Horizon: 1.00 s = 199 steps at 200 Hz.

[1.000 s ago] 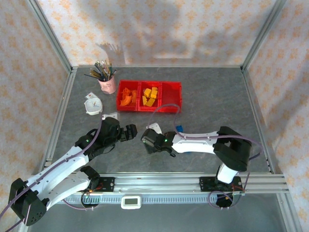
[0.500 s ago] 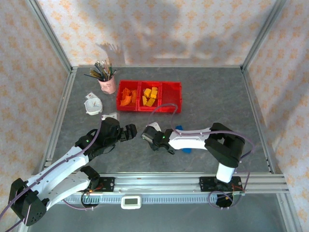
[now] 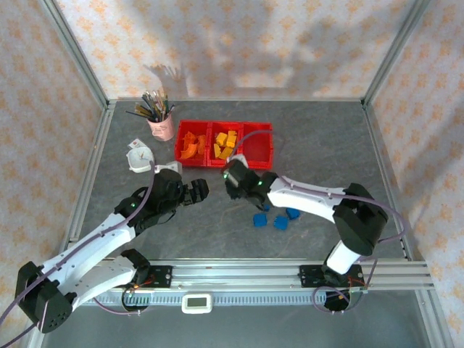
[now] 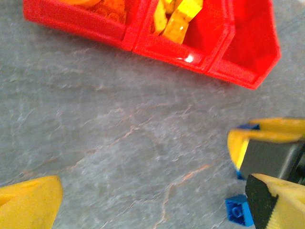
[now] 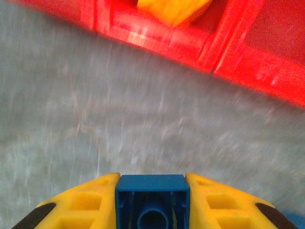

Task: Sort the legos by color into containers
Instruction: Place the lego in the container.

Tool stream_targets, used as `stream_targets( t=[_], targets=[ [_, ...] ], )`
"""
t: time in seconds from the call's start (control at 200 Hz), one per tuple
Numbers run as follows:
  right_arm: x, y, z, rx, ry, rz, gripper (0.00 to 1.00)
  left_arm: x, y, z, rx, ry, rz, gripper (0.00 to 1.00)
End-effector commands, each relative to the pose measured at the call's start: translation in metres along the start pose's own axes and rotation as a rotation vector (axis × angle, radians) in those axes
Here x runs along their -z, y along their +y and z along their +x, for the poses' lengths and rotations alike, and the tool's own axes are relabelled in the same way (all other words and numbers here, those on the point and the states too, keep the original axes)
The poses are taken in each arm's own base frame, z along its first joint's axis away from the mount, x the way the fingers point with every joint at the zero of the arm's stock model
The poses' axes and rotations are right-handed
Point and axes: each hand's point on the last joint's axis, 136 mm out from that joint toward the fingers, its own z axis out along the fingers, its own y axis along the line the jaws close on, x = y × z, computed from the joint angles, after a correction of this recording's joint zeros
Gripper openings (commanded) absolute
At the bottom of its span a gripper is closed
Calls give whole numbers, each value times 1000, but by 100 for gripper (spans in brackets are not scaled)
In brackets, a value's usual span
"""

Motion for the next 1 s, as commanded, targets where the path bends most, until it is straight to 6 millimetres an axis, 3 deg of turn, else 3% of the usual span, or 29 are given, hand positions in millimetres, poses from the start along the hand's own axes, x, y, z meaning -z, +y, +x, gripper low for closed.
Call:
stream_targets(
  t=[0.0, 0.13, 0.295, 0.42, 0.576, 0.681, 0.856, 0.991],
  targets=[
    [4, -35, -45, -43, -88, 70, 32, 0, -25, -28, -14, -74, 48, 99],
    [-14, -62, -79, -82, -124, 130, 32, -11, -41, -44, -14, -100, 69, 99],
    [-45, -90, -103, -101, -138, 199, 32, -26, -56, -58, -20, -125, 82, 99],
    [-72, -112, -111, -128, -125, 243, 33, -36, -60, -64, -27, -126, 66, 99],
    [-91, -122, -118, -148, -114, 244, 43, -42, -62, -69, -36, -140, 61, 99],
    [-85, -121, -127, -150, -132, 240, 50, -45, -63, -67, -39, -126, 64, 99],
    [-53, -114, -140, -158, -177, 183, 56, -40, -63, -66, -54, -121, 70, 99],
    [-24, -108, -130, -178, -183, 131, 63, -33, -60, -64, -58, -122, 72, 99]
  ],
)
